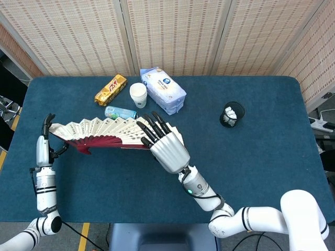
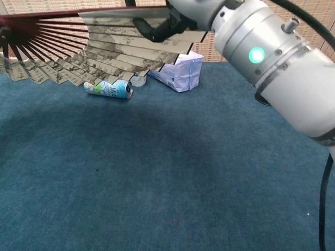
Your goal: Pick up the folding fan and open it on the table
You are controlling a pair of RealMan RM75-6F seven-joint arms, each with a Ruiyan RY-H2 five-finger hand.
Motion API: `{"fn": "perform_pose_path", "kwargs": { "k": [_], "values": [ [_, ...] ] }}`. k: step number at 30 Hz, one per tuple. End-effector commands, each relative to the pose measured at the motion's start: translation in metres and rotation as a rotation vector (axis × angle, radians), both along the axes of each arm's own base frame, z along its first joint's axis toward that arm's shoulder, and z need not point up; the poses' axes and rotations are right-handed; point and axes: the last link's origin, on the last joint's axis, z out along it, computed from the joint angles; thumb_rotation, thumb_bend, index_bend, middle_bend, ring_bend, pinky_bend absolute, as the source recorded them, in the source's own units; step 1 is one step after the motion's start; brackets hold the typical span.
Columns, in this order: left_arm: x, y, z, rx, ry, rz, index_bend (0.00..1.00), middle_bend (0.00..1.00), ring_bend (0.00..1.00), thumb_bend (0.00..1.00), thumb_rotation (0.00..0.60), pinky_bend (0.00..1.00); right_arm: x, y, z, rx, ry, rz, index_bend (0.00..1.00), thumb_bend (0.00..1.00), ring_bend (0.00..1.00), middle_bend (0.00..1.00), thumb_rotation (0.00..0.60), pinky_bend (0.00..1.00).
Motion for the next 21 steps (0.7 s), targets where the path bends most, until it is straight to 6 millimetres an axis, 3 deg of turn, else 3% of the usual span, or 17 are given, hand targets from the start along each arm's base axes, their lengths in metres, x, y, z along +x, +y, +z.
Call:
{"fn": "perform_pose_path", "kwargs": {
  "k": [1, 8, 13, 16, 21],
  "values": [
    [-0.013, -0.008, -0.007, -0.005, 0.096, 0.014, 0.0, 0.04, 0.0, 0.52, 0.6, 0.09, -0.026, 0.011, -0.006, 0.018, 0.039, -0.006, 0.76, 0.56, 0.0, 0.17, 0.6, 0.06],
    [-0.033, -0.027, -0.028, -0.062, 0.301, 0.012, 0.0, 0.04, 0.0, 0.51, 0.6, 0.09, -0.084, 0.03, -0.028, 0.046, 0.114, -0.022, 0.76, 0.56, 0.0, 0.17, 0.6, 0.06],
    [-0.04, -0.043, -0.036, -0.08, 0.395, -0.019, 0.0, 0.04, 0.0, 0.51, 0.6, 0.09, -0.108, 0.035, -0.04, 0.08, 0.121, -0.061, 0.74, 0.56, 0.0, 0.17, 0.6, 0.06],
    [-0.045, -0.05, -0.037, -0.086, 0.433, -0.024, 0.0, 0.02, 0.0, 0.51, 0.6, 0.09, -0.12, 0.039, -0.042, 0.093, 0.129, -0.064, 0.68, 0.56, 0.0, 0.17, 0.6, 0.06],
    [-0.055, -0.062, -0.036, -0.099, 0.481, -0.013, 0.0, 0.0, 0.0, 0.47, 0.6, 0.08, -0.132, 0.048, -0.042, 0.103, 0.144, -0.054, 0.49, 0.53, 0.0, 0.16, 0.6, 0.06]
  ]
}}
